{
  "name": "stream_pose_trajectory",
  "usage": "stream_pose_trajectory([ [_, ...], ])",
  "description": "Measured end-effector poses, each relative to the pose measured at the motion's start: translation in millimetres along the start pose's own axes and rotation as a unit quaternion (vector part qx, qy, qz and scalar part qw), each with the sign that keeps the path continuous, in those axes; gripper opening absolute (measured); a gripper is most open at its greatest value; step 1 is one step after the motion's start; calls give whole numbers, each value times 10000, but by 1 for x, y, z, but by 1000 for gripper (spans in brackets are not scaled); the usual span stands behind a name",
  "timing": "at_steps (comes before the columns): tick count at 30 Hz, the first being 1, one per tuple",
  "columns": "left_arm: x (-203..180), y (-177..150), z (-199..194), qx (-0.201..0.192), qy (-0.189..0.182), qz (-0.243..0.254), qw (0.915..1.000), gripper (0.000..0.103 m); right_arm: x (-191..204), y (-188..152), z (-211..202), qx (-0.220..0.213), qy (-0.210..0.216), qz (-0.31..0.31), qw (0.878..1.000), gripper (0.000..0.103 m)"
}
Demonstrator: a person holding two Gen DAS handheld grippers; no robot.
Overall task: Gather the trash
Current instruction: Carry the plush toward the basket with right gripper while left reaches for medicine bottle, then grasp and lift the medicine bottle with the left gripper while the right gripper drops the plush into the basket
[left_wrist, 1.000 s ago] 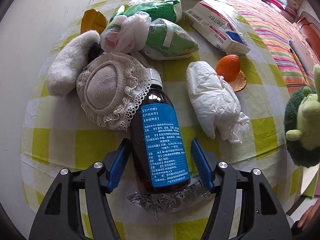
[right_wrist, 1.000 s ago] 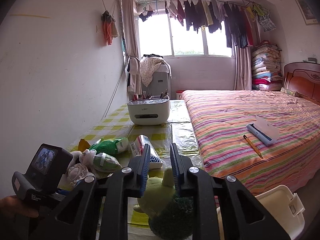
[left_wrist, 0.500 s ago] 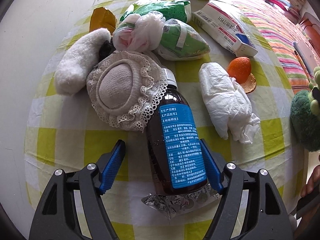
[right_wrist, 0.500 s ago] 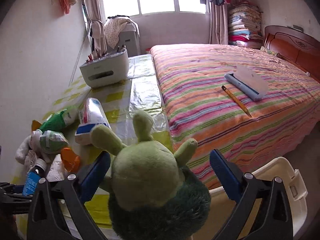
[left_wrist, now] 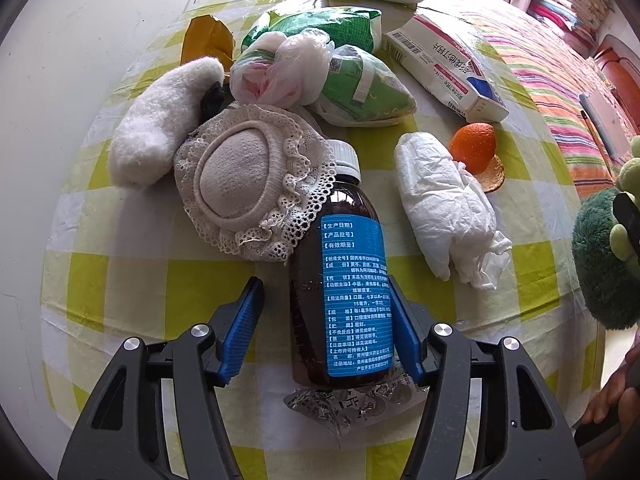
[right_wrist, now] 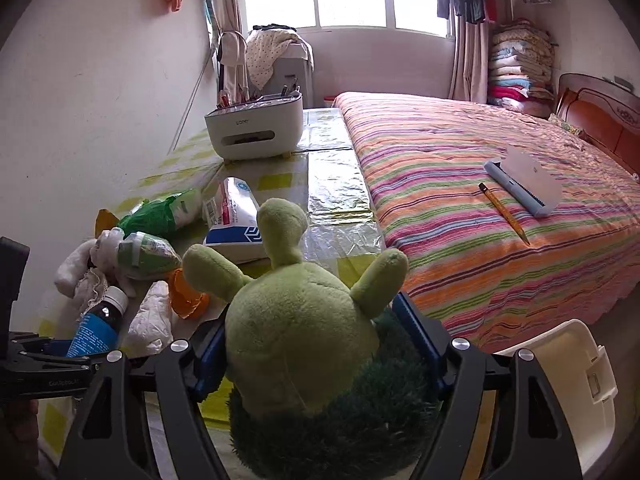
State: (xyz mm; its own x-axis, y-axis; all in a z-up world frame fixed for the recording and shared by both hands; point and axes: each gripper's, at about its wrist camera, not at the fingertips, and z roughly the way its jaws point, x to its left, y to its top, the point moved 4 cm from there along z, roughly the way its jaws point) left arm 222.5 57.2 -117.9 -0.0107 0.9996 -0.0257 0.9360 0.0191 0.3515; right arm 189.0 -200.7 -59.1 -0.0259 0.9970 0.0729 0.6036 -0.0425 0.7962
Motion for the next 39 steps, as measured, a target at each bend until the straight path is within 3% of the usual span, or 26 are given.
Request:
stream_pose_trajectory([
  [4,0,-2,-2,-86,118,68,9999,44,14,4,-22,-396,86,-131,9991,73],
  [11,-5,3,-2,-172,107,136,9997,42,22,5,-42,-747,98,-312,9967,73],
  [20,-20,2,-36,-968,198,306,9946,41,-14,4,-65,-1023,-84,243,9944,73],
  [31,-60,-13,-84,-1717,-519,458,9827,41,-73,-10,-89,-1101,-727,992,9863,73],
  [39,-116,-34,-108,-2144,-1050,901,9669,41,-132,-30,-101,-914,-1161,1885,9709,73],
])
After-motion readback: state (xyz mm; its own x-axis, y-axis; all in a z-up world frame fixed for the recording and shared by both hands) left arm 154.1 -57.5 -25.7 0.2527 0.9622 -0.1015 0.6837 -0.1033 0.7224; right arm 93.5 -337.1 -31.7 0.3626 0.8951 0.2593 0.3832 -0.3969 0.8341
